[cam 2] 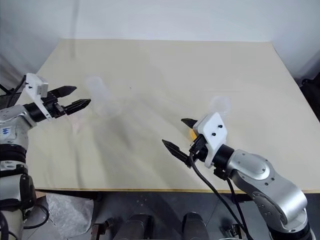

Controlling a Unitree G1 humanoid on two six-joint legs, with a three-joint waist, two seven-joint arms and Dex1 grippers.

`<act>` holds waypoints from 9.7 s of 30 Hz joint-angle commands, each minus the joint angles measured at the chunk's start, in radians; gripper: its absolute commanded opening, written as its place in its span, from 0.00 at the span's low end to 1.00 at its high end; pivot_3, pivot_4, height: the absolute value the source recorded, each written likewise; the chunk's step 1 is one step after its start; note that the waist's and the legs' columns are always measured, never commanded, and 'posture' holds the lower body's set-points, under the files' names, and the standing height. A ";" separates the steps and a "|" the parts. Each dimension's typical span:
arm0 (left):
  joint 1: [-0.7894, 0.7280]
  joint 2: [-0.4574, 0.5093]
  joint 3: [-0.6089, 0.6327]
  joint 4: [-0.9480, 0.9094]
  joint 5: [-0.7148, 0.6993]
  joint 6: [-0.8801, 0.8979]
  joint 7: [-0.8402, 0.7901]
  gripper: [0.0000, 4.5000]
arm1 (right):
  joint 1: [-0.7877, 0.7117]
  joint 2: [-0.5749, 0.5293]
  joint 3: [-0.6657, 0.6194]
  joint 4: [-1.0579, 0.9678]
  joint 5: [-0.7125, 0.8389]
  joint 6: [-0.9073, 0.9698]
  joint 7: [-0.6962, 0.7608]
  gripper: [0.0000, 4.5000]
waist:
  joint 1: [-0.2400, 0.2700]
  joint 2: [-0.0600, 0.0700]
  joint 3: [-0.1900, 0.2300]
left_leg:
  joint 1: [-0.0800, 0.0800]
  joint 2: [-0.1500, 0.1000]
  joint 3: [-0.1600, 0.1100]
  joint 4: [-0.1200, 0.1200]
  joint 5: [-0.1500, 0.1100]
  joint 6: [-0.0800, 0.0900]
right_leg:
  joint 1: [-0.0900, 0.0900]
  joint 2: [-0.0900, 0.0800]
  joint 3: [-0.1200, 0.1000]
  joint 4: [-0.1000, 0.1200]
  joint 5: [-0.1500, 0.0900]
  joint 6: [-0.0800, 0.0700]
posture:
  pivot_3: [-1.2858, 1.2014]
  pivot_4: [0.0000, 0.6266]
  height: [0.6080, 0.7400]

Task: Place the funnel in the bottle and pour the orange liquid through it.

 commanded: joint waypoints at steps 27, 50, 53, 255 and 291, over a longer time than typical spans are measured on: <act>-0.229 -0.094 -0.004 0.306 0.117 -0.168 0.122 0.53 | -0.051 0.021 -0.003 -0.039 -0.058 -0.010 -0.039 1.00 | -0.004 -0.002 0.000 | -0.004 -0.003 0.002 0.001 0.000 0.000 | -0.011 -0.002 -0.001 0.013 0.000 0.000 | 0.52 0.24 1.00; -0.024 -0.112 -0.025 -0.466 -0.101 0.208 -0.228 0.50 | 0.041 -0.133 -0.200 0.007 0.082 -0.075 0.266 1.00 | -0.008 -0.003 0.001 | -0.005 0.000 0.001 0.002 0.000 0.000 | -0.011 -0.002 0.000 0.013 0.000 0.000 | 0.52 0.24 1.00; 0.054 -0.139 -0.052 -0.637 -0.131 0.294 -0.194 0.50 | 0.055 -0.147 -0.244 0.016 0.115 -0.081 0.291 1.00 | -0.004 -0.003 0.001 | -0.006 0.000 0.001 0.003 0.000 0.000 | -0.010 -0.002 0.000 0.012 0.000 0.000 | 0.52 0.24 1.00; 0.144 -0.310 -0.023 -0.902 -0.322 0.369 -0.010 0.04 | -0.092 -0.235 -0.238 0.251 0.113 -0.240 0.593 1.00 | 0.005 -0.002 0.002 | -0.016 0.002 0.000 0.013 0.000 0.000 | -0.013 -0.001 -0.002 0.007 0.001 -0.001 | 0.52 0.24 1.00; 0.156 -0.354 -0.221 -0.826 -0.297 0.382 -0.206 0.04 | 0.081 -0.187 -0.270 0.081 0.137 -0.246 0.434 1.00 | 0.004 -0.002 0.002 | -0.016 0.001 0.000 0.015 -0.001 0.001 | -0.012 0.000 -0.002 0.007 0.002 -0.001 | 0.52 0.24 1.00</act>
